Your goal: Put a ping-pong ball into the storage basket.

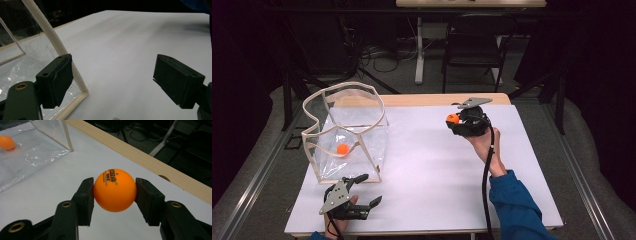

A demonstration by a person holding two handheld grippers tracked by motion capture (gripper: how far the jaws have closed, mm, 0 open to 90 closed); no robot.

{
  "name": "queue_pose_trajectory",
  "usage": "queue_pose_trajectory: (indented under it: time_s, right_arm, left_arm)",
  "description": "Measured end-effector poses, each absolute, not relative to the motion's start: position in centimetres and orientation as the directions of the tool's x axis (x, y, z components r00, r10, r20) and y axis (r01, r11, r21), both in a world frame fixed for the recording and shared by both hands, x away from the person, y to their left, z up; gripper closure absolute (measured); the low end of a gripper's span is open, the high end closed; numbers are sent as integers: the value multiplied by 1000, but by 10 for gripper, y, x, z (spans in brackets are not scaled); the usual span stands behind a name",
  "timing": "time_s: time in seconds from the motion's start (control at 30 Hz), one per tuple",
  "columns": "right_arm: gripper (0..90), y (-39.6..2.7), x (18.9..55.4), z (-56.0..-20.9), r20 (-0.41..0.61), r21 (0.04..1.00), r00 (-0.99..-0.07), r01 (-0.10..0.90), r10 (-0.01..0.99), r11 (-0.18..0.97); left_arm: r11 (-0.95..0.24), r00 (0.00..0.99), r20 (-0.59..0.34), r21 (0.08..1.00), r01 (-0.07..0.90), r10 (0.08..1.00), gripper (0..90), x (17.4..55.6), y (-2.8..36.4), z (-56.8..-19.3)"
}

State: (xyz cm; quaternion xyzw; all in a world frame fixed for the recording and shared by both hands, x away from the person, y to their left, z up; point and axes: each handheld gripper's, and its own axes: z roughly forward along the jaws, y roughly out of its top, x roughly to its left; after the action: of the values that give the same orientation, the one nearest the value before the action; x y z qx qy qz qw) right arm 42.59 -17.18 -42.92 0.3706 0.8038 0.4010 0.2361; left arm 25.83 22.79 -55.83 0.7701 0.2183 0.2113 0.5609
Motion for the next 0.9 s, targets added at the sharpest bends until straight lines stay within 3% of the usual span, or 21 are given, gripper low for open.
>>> queue_pose_trajectory:
  time_s: [0.9]
  right_arm:
    - [506,-161,420,-407,-102,838,-639,358,762,412]
  left_arm:
    - [-275,819,78,956,100,569,161,259,227,-558]
